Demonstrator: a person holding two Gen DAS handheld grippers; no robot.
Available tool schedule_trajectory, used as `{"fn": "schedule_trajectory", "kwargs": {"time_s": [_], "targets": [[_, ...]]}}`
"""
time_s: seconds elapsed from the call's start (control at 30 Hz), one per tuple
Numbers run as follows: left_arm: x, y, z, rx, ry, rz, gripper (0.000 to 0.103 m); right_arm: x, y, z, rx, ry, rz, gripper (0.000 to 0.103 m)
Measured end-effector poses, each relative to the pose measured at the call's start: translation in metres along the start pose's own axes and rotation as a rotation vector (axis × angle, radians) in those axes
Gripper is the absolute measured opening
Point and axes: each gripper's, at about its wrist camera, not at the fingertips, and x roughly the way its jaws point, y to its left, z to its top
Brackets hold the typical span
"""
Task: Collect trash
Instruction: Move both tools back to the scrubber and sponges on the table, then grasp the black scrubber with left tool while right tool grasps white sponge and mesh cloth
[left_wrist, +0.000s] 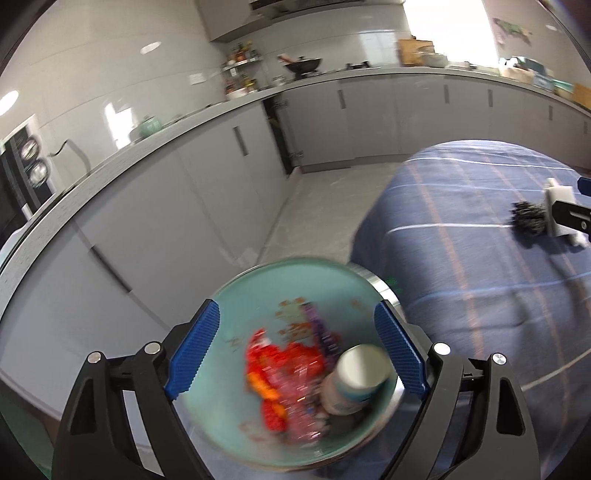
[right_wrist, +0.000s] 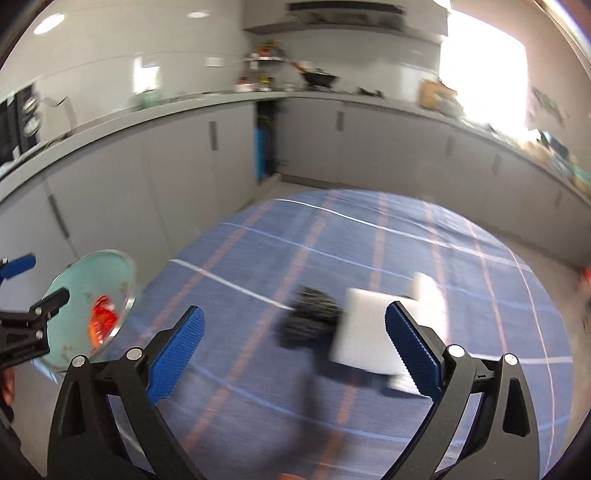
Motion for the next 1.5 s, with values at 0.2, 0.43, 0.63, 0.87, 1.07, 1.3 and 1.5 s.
{"fn": "schedule_trajectory", "kwargs": {"time_s": [0.2, 0.43, 0.63, 0.87, 1.07, 1.3, 1.5], "targets": [[0.003, -0.044, 0.022, 0.032, -0.03, -0.063, 0.092, 0.0, -0.048, -0.007, 0.094, 0.025, -0.048, 0.098], [0.01, -0.073, 0.038, 0.052, -0.04, -0.078, 0.098, 0.015, -0.078, -0.016, 0.19, 0.09, -0.035, 0.098], [0.02, -0.085, 0.048, 0.039, -0.035, -0.086, 0.098, 0.023, -0.09, -0.017, 0.228, 0.113, -0.021, 0.098], [0.022, -0.094, 0.048, 0.061, -0.033, -0.094, 0.098, 0.044, -0.094, -0.021, 0.244, 0.189, 0.028, 0.098], [0.022, -0.094, 0.047, 0.063, -0.031, -0.093, 0.098, 0.047, -0.089, -0.026, 0.266, 0.228, 0.135, 0.064], [0.014, -0.104, 0.053, 0.081, -0.056, -0.12, 0.097, 0.0, -0.082, -0.023, 0.171, 0.141, 0.107, 0.044], [0.012, -0.143, 0.064, 0.14, -0.074, -0.159, 0.097, -0.022, -0.111, -0.028, 0.169, 0.081, -0.094, 0.046]]}}
